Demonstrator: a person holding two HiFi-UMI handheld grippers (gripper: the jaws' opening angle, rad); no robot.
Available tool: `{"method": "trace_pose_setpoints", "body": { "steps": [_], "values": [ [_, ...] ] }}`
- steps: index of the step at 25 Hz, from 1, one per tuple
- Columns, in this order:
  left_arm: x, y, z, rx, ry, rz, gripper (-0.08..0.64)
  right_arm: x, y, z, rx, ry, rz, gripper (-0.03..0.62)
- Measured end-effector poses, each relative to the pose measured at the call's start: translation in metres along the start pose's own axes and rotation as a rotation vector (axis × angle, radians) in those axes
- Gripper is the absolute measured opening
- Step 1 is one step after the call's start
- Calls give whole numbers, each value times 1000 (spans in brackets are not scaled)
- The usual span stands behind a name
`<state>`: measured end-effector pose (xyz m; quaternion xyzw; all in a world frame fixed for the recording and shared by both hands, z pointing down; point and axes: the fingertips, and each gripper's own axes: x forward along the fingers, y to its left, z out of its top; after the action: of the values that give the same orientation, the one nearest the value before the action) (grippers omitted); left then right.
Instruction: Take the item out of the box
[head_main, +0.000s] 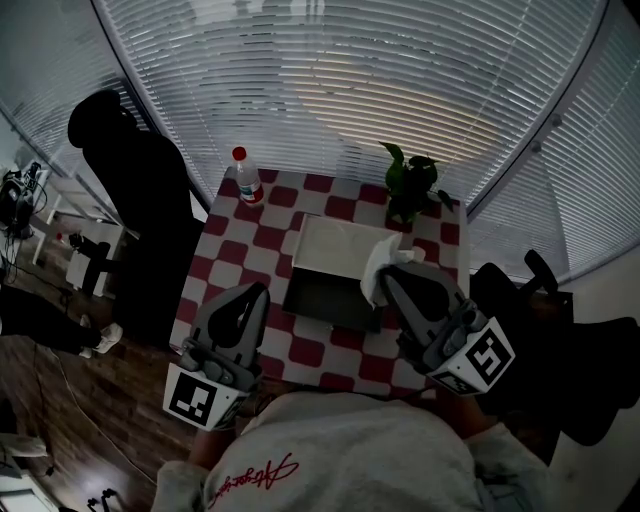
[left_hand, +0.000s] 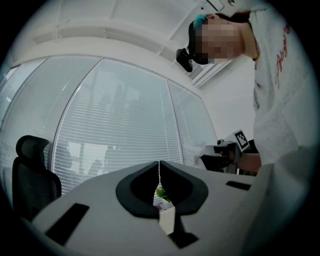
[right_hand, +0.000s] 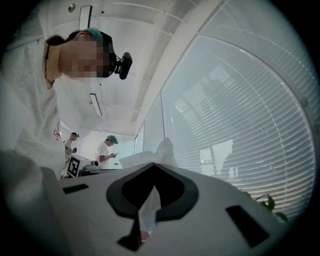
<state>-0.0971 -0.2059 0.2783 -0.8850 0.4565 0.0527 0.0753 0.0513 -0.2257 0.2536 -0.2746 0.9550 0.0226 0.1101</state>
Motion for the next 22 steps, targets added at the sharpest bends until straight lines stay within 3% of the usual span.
{"method": "trace_pose_setpoints", "body": {
  "steps": [22],
  "values": [
    [-3,1,2,4,-6,11,17,-1,3,-3,-8,14,-8,9]
  ]
}}
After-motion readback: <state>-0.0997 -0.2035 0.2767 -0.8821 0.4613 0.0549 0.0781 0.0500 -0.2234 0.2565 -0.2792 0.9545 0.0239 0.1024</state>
